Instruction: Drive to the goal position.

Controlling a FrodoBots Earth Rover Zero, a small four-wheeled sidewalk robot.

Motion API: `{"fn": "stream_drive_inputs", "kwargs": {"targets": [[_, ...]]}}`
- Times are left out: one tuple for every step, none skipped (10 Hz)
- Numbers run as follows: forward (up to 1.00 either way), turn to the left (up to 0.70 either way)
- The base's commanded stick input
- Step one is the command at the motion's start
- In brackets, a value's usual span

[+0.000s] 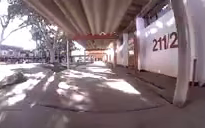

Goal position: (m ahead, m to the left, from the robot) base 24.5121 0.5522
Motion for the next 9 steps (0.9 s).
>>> {"fn": "stream_drive_inputs", "kwargs": {"targets": [[1.0, 0.01], [1.0, 0.01], [1.0, 0.01], [1.0, 0.15], [1.0, 0.33], [1.0, 0.01], [1.0, 0.01], [1.0, 0.01], [1.0, 0.01]]}}
